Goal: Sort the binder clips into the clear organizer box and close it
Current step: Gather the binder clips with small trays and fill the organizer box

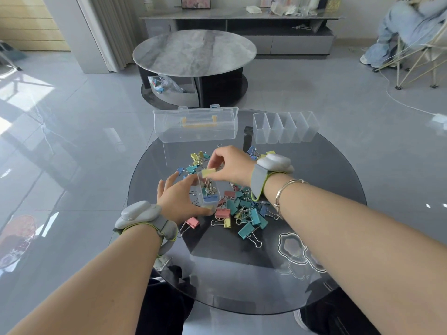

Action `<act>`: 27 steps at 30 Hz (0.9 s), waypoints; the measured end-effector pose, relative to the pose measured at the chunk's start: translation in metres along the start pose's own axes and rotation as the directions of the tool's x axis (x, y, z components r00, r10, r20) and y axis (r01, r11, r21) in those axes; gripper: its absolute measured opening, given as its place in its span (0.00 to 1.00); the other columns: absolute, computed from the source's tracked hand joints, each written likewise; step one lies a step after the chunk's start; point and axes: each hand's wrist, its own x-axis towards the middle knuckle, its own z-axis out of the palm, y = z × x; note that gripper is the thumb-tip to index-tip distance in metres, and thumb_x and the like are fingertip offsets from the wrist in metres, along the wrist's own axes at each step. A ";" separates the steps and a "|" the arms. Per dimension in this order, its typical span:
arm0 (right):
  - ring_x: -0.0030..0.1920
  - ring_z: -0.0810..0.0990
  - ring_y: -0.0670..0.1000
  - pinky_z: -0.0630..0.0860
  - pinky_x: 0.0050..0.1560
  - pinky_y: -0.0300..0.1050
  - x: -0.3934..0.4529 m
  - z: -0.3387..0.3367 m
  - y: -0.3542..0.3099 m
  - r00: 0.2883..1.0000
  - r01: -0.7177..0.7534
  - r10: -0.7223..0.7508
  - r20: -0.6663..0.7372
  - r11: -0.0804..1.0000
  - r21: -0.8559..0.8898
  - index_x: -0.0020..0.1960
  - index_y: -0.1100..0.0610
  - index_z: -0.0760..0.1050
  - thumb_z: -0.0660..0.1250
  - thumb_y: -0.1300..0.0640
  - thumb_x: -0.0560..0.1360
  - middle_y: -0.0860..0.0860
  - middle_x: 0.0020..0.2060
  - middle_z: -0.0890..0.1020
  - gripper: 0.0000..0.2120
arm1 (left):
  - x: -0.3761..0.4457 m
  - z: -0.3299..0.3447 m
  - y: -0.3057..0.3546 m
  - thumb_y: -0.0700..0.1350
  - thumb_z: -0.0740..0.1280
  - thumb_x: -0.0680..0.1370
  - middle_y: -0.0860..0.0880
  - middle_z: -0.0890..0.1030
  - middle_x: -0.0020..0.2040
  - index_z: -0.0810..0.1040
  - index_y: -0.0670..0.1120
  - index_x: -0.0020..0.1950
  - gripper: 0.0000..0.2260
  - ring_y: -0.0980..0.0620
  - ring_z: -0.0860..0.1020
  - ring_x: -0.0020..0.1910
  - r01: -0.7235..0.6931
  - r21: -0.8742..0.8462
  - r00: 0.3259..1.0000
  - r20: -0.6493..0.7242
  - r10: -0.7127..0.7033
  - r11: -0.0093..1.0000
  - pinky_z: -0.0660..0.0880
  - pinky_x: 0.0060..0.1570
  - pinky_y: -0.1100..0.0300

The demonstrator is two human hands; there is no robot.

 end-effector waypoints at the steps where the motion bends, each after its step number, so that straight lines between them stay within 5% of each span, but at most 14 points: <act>1: 0.41 0.78 0.47 0.72 0.41 0.41 0.000 0.001 -0.004 1.000 0.013 -0.012 0.018 1.000 -0.022 0.41 0.51 0.78 0.73 0.52 0.69 0.43 0.36 0.78 0.06 | 0.000 0.000 0.000 0.65 0.72 0.64 0.58 0.70 0.67 0.66 0.58 0.68 0.35 0.49 0.49 0.75 0.000 0.011 1.000 -0.005 0.000 1.000 0.39 0.72 0.43; 10: 0.44 0.80 0.51 0.67 0.36 0.36 0.001 0.007 -0.022 1.000 0.008 -0.010 -0.007 0.984 -0.180 0.45 0.58 0.83 0.71 0.57 0.72 0.52 0.44 0.84 0.05 | 0.000 0.001 0.002 0.66 0.72 0.64 0.59 0.72 0.64 0.67 0.59 0.67 0.34 0.48 0.53 0.74 -0.016 0.045 0.999 -0.029 0.017 0.999 0.40 0.72 0.44; 16: 0.48 0.81 0.53 0.75 0.50 0.42 0.000 0.019 -0.016 0.988 -0.122 0.126 -0.085 0.991 0.054 0.44 0.57 0.77 0.66 0.60 0.74 0.53 0.43 0.83 0.01 | -0.001 0.001 0.004 0.67 0.72 0.64 0.59 0.72 0.65 0.65 0.59 0.69 0.36 0.48 0.54 0.73 -0.012 0.044 0.999 -0.034 0.013 0.999 0.42 0.72 0.43; 20: 0.48 0.82 0.52 0.74 0.61 0.48 0.000 0.016 -0.005 0.987 -0.138 0.144 -0.073 0.987 0.078 0.43 0.59 0.82 0.65 0.64 0.72 0.53 0.41 0.85 0.07 | 0.000 0.003 0.002 0.68 0.71 0.64 0.59 0.72 0.66 0.64 0.59 0.70 0.38 0.48 0.54 0.73 -0.009 0.044 0.999 -0.038 0.010 0.999 0.42 0.72 0.43; 27: 0.37 0.78 0.46 0.75 0.41 0.38 -0.002 0.019 0.001 0.996 -0.061 0.067 -0.057 0.992 0.109 0.41 0.57 0.83 0.66 0.64 0.71 0.47 0.34 0.81 0.08 | -0.002 0.002 0.002 0.67 0.72 0.64 0.60 0.72 0.65 0.65 0.59 0.68 0.36 0.47 0.53 0.74 -0.008 0.026 0.999 -0.044 0.009 1.000 0.41 0.72 0.43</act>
